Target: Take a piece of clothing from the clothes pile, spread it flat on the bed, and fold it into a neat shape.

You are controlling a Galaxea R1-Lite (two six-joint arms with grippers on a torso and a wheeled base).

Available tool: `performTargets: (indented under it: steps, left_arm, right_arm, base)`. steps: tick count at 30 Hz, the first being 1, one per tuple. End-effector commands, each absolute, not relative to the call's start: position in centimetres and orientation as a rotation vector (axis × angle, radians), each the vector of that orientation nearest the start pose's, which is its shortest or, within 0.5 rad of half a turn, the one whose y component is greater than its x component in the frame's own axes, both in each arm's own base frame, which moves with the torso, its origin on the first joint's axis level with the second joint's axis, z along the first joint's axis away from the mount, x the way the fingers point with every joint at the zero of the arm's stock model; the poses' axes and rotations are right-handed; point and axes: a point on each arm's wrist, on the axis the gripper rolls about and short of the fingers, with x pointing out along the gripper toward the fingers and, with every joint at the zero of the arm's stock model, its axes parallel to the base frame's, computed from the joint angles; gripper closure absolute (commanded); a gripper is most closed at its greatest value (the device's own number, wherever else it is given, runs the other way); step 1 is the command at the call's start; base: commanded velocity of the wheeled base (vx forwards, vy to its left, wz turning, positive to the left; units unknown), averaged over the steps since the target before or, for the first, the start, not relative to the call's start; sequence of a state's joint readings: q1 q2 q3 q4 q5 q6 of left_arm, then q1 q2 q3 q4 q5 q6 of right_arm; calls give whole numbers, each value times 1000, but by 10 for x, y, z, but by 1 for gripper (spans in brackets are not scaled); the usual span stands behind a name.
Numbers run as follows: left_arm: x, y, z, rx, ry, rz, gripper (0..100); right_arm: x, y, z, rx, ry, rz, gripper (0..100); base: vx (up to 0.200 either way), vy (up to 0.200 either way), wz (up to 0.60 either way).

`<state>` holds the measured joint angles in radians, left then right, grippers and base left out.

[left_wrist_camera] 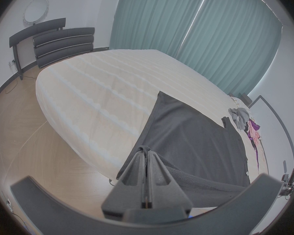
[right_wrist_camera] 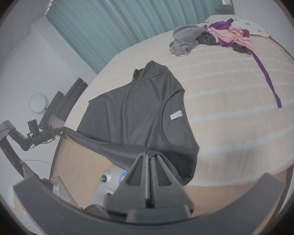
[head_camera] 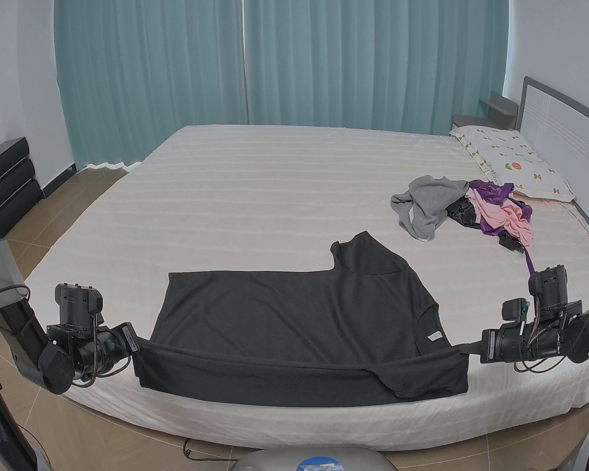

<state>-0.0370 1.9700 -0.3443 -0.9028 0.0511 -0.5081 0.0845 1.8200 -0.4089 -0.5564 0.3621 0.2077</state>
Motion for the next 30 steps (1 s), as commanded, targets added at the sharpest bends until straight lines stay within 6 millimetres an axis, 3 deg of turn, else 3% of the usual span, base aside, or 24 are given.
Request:
performTargets:
  steps: [1,15,30]
  left_arm:
    - [270,-9,22,-445,709,220,100]
    - [285,-9,14,-445,751,245,100]
    - [317,-11,-10,-445,765,249,100]
  right_arm:
    - [255,30,46,311,915,329,100]
    - [284,33,31,303,926,310,100]
    - [316,38,9,302,947,310,100]
  base:
    - [0,0,0]
    - [0,0,0]
    - [0,0,0]
